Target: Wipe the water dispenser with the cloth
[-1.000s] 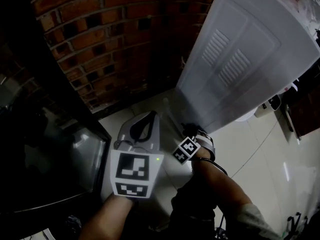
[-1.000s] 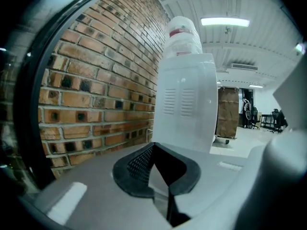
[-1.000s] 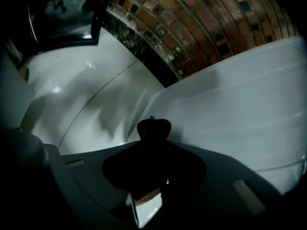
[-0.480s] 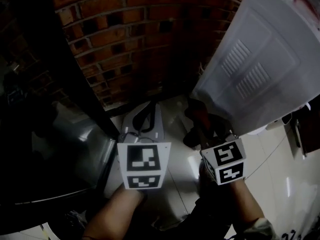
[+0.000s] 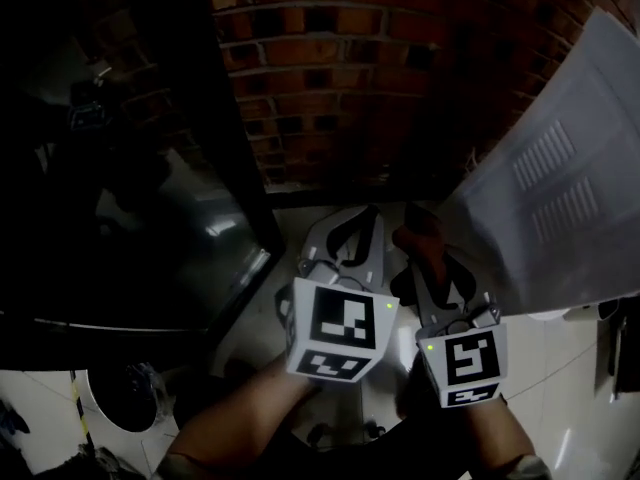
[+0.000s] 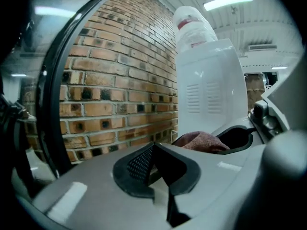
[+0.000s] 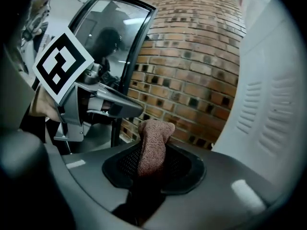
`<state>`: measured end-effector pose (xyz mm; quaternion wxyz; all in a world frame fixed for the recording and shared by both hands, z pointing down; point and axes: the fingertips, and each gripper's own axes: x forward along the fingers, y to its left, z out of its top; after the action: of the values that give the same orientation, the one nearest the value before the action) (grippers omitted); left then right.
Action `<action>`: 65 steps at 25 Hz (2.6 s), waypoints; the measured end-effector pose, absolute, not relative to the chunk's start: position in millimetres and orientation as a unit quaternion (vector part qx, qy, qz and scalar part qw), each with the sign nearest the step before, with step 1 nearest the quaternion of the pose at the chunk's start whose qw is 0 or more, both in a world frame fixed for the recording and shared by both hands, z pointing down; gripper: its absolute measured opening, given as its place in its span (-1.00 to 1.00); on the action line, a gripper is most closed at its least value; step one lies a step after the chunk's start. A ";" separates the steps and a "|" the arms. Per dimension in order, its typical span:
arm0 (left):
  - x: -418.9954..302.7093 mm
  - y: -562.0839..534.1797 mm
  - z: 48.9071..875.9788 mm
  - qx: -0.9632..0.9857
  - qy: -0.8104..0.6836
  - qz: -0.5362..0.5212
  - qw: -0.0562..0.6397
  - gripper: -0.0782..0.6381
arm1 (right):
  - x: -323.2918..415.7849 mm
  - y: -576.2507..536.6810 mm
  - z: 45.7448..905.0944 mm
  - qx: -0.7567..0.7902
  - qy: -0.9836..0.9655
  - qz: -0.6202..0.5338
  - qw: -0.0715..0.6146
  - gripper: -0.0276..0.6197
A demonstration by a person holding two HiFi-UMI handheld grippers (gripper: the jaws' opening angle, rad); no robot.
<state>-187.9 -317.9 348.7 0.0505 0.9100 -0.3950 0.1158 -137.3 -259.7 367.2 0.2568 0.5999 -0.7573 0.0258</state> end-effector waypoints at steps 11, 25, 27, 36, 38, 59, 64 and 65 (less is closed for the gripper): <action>-247.8 -292.0 304.8 0.850 -0.516 0.081 0.070 -0.78 | -183.9 -268.5 342.7 0.523 -0.818 -0.028 0.237 -0.53; -242.0 -222.6 307.8 0.763 -0.641 0.051 0.062 -0.78 | -168.6 -209.9 322.4 0.418 -0.877 -0.094 0.218 -0.53; -238.7 -211.0 309.0 0.754 -0.652 0.054 0.054 -0.78 | -163.9 -198.9 320.5 0.403 -0.884 -0.102 0.215 -0.53; -209.1 -159.1 310.3 0.731 -0.676 0.077 0.051 -0.78 | -135.4 -154.9 296.7 0.357 -0.903 -0.137 0.195 -0.53; -197.7 -149.6 300.7 0.732 -0.676 0.075 0.046 -0.78 | -127.1 -149.3 290.1 0.350 -0.906 -0.142 0.190 -0.53; -84.0 -55.3 186.0 0.678 -0.732 0.043 -0.046 -0.78 | -29.3 -74.7 196.5 0.281 -0.929 -0.223 0.091 -0.53; -52.7 -53.7 164.0 0.693 -0.716 0.033 -0.071 -0.78 | 8.2 -61.6 157.7 0.273 -0.928 -0.249 0.057 -0.53; -48.0 -51.5 159.0 0.696 -0.713 0.024 -0.082 -0.78 | 13.3 -60.2 149.6 0.273 -0.928 -0.249 0.047 -0.53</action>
<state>-48.0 -51.5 159.0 -0.0818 0.6960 -0.7130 0.0241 13.3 -60.2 149.6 0.0470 0.2730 -0.9280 -0.2491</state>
